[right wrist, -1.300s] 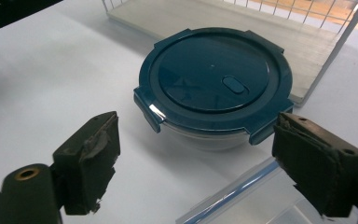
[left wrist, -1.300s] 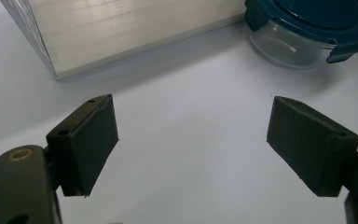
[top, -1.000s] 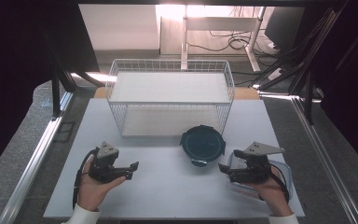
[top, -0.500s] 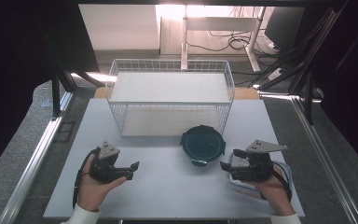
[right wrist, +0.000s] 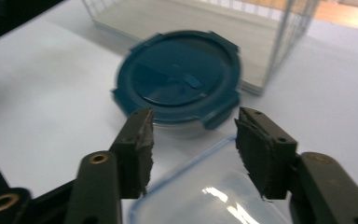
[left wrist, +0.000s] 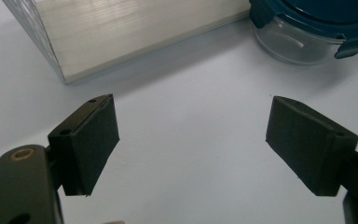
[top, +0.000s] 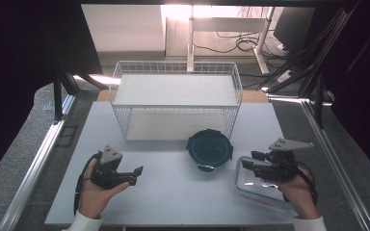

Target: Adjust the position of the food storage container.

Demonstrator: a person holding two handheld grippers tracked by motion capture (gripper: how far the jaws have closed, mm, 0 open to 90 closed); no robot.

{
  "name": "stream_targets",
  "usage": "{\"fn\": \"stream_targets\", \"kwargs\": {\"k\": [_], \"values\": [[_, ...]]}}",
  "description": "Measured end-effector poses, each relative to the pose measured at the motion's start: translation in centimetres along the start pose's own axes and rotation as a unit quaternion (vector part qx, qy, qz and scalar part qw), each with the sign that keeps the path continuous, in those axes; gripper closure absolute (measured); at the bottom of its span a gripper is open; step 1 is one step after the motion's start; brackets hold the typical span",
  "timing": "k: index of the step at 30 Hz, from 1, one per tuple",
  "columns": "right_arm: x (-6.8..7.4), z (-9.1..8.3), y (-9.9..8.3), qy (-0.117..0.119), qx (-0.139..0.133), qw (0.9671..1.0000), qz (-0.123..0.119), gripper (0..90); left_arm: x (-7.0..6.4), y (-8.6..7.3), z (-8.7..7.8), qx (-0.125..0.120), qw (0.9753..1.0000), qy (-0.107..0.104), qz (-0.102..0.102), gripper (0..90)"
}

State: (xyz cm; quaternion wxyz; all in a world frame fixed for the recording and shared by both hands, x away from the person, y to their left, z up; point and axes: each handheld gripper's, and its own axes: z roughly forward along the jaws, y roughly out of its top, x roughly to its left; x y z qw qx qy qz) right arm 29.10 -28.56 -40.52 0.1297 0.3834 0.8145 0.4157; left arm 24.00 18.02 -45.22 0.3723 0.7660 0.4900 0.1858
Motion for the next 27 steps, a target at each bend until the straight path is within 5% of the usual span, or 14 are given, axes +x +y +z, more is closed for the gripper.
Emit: {"fn": "stream_targets", "kwargs": {"k": [5, 17, 20, 27], "values": [[-1.7, -0.3, 0.6, -0.009, 0.028, 0.9995, 0.011, 57.8, -0.2, -0.1, 0.0, 0.005, 1.0, 0.001, 0.005, 16.8], [-5.0, 1.2, 2.8, -0.057, 0.118, 0.9907, -0.037, 87.9, -0.1, -0.3, 0.3, 0.008, 0.9999, 0.008, 0.01, 16.7], [-5.9, 2.4, 3.3, -0.052, 0.13, 0.9891, -0.046, 88.7, 0.0, -0.4, 0.3, 0.012, 0.9998, 0.012, 0.009, 16.7], [-7.3, 5.7, 3.7, -0.041, 0.186, 0.9799, -0.061, 88.8, 0.3, -0.7, 0.1, 0.01, 0.9999, 0.013, 0.005, 16.7]]}}
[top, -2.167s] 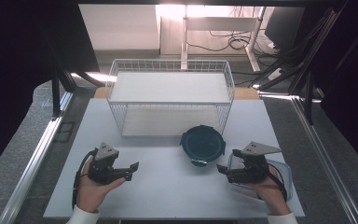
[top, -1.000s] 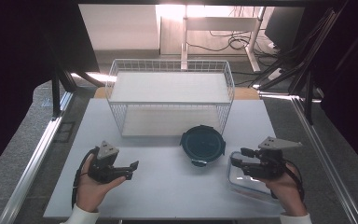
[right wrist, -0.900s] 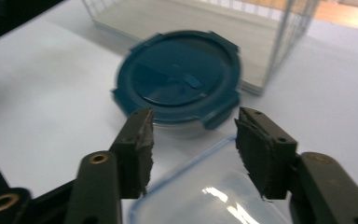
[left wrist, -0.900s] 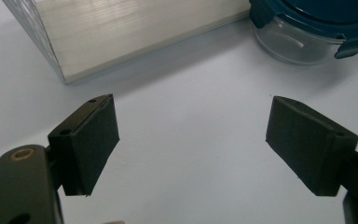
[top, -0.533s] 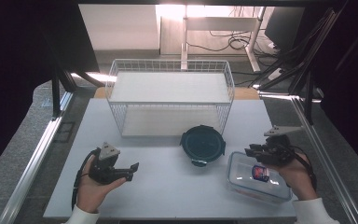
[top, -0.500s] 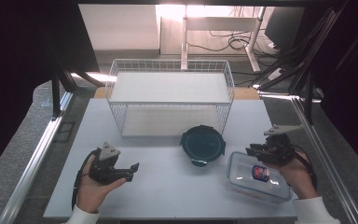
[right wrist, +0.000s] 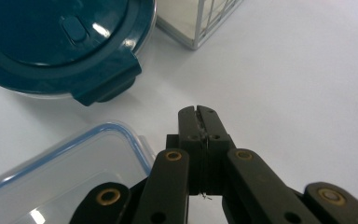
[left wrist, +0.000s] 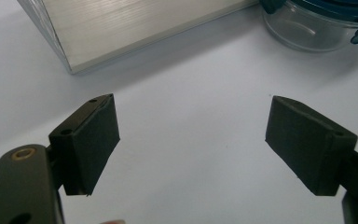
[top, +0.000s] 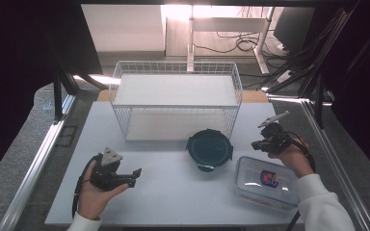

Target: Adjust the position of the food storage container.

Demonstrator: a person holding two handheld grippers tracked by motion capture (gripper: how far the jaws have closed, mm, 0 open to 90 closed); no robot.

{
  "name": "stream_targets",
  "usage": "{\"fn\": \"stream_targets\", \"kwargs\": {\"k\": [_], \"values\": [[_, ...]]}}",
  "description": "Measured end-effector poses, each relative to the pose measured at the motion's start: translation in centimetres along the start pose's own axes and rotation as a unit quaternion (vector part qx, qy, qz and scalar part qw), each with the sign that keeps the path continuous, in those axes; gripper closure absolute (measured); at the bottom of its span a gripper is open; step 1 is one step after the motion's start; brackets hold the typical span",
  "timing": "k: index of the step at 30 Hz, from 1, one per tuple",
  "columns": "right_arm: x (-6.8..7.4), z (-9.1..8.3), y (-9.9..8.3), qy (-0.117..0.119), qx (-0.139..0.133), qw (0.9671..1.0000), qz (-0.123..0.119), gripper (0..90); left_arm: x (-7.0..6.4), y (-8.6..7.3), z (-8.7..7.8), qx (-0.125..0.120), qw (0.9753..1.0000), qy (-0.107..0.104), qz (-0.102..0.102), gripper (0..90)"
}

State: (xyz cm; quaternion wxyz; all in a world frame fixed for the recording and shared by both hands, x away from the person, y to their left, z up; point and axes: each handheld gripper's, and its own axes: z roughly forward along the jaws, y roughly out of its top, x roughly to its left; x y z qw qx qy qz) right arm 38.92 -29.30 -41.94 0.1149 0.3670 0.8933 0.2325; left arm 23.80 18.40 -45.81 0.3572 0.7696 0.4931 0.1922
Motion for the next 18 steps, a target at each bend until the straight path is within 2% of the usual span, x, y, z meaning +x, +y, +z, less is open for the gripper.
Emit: {"fn": "stream_targets", "kwargs": {"k": [4, 10, 18], "values": [[0.2, 1.1, 0.2, 0.0, 0.031, 0.9993, -0.02, 88.7, 0.1, -0.2, 0.1, 0.005, 1.0, 0.001, 0.0, 16.6], [0.7, 2.2, -0.3, 0.005, 0.065, 0.9966, -0.05, 88.8, -0.1, -0.2, 0.1, 0.006, 1.0, 0.003, 0.0, 16.7], [1.2, 2.1, -0.6, 0.01, 0.062, 0.9961, -0.061, 89.0, -0.2, -0.3, 0.2, 0.008, 1.0, 0.005, 0.0, 16.7]]}}
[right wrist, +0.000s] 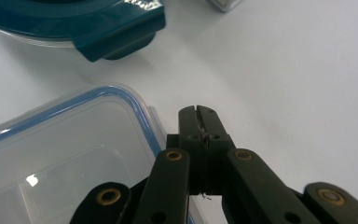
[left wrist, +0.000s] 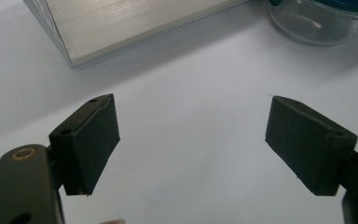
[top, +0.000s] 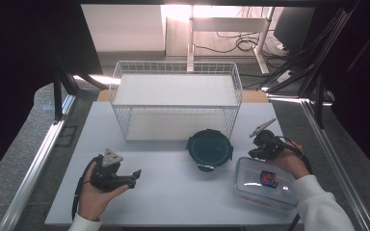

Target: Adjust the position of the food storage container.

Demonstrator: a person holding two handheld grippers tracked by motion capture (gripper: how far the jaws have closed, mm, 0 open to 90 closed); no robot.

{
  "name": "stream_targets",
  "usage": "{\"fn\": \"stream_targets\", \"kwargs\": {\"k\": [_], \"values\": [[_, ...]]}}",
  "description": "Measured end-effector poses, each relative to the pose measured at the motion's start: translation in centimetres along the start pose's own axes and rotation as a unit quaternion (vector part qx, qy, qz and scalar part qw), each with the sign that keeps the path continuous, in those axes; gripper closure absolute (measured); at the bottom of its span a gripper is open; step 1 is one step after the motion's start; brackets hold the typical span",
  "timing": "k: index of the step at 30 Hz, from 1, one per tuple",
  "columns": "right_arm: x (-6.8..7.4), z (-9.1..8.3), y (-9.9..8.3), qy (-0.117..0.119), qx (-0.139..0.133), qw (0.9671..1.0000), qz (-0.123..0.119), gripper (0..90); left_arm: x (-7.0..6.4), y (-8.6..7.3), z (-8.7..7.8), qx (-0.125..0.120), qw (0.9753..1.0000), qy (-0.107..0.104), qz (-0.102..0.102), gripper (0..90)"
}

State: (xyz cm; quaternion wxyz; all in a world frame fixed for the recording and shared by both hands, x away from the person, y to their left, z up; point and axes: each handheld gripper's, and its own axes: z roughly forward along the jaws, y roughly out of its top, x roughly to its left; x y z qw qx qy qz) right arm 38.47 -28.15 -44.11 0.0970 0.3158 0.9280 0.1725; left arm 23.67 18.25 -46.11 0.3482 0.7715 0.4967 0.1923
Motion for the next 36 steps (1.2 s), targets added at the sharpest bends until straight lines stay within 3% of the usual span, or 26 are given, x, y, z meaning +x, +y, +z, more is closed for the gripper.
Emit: {"fn": "stream_targets", "kwargs": {"k": [9, 14, 19, 22, 25, 26, 27, 30, 32, 33, 34, 36], "values": [[3.1, 0.2, 0.6, 0.018, 0.003, 0.9987, -0.048, 89.0, 0.1, -0.1, 0.1, 0.004, 1.0, 0.002, -0.002, 16.8], [3.9, 0.1, 0.5, 0.021, -0.003, 0.9983, -0.053, 89.0, 0.0, -0.1, 0.1, 0.006, 1.0, 0.002, -0.001, 16.8], [3.7, -0.2, 0.0, 0.009, -0.01, 0.9988, -0.047, 89.0, 0.1, -0.1, 0.0, 0.002, 1.0, 0.005, -0.003, 17.0], [2.9, -2.0, -1.2, -0.011, -0.052, 0.9985, -0.006, 89.0, 0.1, -0.1, -0.2, -0.007, 0.9999, 0.004, -0.008, 17.4], [2.1, -4.3, -3.5, -0.031, -0.094, 0.9939, 0.048, 89.0, 0.2, -0.1, -0.4, -0.009, 0.9999, 0.002, -0.01, 17.5], [1.8, -5.2, -4.7, -0.039, -0.107, 0.9904, 0.078, 89.0, 0.2, 0.0, -0.4, -0.009, 0.9999, 0.002, -0.011, 17.5], [1.7, -5.7, -5.4, -0.043, -0.114, 0.9879, 0.096, 89.0, 0.1, 0.0, -0.4, -0.008, 0.9999, 0.002, -0.009, 17.5], [1.1, -7.1, -8.5, -0.059, -0.137, 0.9763, 0.156, 89.0, -0.1, 0.0, -0.3, -0.006, 1.0, 0.002, -0.007, 17.4], [0.8, -7.8, -10.7, -0.07, -0.148, 0.9687, 0.187, 89.0, -0.1, 0.0, -0.2, -0.005, 1.0, 0.002, -0.007, 17.4], [0.8, -8.0, -11.4, -0.074, -0.15, 0.9665, 0.195, 89.0, -0.1, 0.0, -0.2, -0.006, 0.9999, 0.002, -0.009, 17.4], [0.7, -8.2, -13.2, -0.078, -0.152, 0.9623, 0.212, 88.9, -0.1, 0.0, -0.1, -0.005, 1.0, 0.002, -0.008, 17.4], [0.7, -8.1, -13.9, -0.082, -0.149, 0.9611, 0.218, 88.9, -0.1, 0.0, -0.1, -0.002, 1.0, 0.004, -0.007, 17.4]]}}
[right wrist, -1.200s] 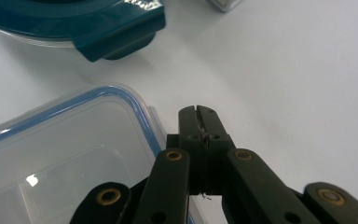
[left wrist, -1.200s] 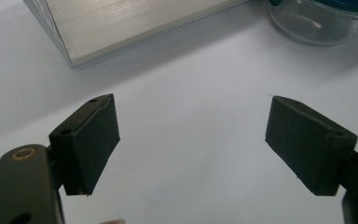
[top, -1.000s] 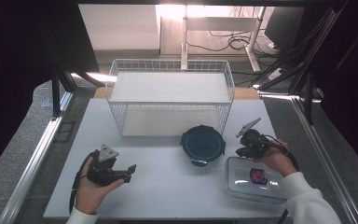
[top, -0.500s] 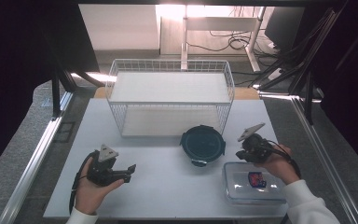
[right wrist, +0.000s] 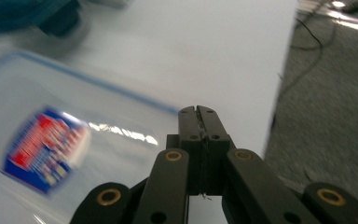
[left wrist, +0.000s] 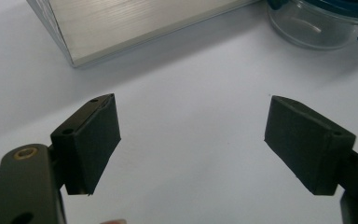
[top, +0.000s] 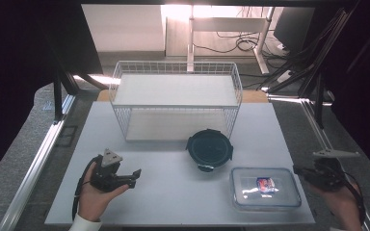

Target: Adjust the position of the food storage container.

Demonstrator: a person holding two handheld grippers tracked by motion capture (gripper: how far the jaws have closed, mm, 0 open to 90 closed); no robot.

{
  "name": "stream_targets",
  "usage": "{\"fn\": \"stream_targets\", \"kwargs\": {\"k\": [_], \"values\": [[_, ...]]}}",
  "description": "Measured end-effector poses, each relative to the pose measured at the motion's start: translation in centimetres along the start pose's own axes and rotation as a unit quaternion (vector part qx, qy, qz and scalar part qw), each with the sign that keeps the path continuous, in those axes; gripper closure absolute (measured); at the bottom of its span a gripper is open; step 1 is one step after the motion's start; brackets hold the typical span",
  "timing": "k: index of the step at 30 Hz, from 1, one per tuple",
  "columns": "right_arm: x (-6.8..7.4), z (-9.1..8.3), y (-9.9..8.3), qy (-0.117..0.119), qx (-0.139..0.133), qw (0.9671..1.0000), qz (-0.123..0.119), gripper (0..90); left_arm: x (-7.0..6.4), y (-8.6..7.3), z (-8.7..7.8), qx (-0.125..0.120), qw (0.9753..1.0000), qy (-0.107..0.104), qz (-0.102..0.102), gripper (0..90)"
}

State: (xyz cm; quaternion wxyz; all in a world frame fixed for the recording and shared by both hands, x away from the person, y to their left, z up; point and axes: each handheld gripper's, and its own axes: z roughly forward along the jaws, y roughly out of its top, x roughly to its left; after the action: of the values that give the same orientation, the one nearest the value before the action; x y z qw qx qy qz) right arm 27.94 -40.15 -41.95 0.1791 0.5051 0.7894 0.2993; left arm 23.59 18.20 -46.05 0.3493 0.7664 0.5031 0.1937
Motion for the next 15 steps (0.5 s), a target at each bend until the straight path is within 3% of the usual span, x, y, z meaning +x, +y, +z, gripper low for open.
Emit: {"fn": "stream_targets", "kwargs": {"k": [3, 6, 9, 12, 15], "values": [[-0.7, 0.0, -1.5, -0.014, 0.02, 0.9997, 0.005, 88.9, 0.0, 0.0, 0.1, 0.002, 1.0, 0.001, 0.0, 17.4], [-1.0, 0.5, -2.3, -0.012, 0.042, 0.9991, 0.004, 88.8, -0.1, 0.0, 0.2, 0.002, 1.0, 0.002, 0.002, 17.3], [-1.0, 1.4, -2.6, -0.003, 0.055, 0.9985, -0.002, 89.0, -0.2, 0.0, 0.2, 0.004, 1.0, 0.002, 0.004, 17.3], [-1.0, 2.0, -2.7, -0.015, 0.067, 0.9976, -0.013, 89.0, -0.1, 0.0, 0.2, 0.005, 1.0, 0.003, 0.003, 17.3], [-1.4, 2.5, -3.0, -0.002, 0.073, 0.9972, -0.016, 89.0, 0.0, 0.0, 0.1, 0.002, 1.0, 0.003, 0.001, 17.3]]}}
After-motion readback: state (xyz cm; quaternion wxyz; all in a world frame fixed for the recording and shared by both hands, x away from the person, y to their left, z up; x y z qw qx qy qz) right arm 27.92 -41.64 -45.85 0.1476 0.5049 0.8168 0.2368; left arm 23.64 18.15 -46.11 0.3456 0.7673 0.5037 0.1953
